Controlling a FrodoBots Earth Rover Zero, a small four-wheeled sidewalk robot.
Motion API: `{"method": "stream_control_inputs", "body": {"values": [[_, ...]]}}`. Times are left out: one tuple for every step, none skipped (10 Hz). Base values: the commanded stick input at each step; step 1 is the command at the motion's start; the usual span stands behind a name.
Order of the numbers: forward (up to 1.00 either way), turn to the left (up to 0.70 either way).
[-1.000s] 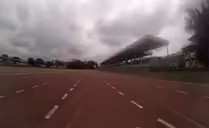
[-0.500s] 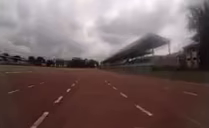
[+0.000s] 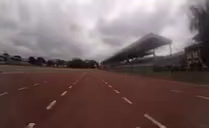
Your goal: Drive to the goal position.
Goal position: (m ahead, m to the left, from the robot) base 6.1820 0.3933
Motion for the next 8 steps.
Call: {"method": "stream_control_inputs", "body": {"values": [[0.70,0.00],[0.70,0.00],[0.70,0.00],[0.70,0.00],[0.70,0.00],[0.70,0.00],[0.70,0.00],[0.70,0.00]]}}
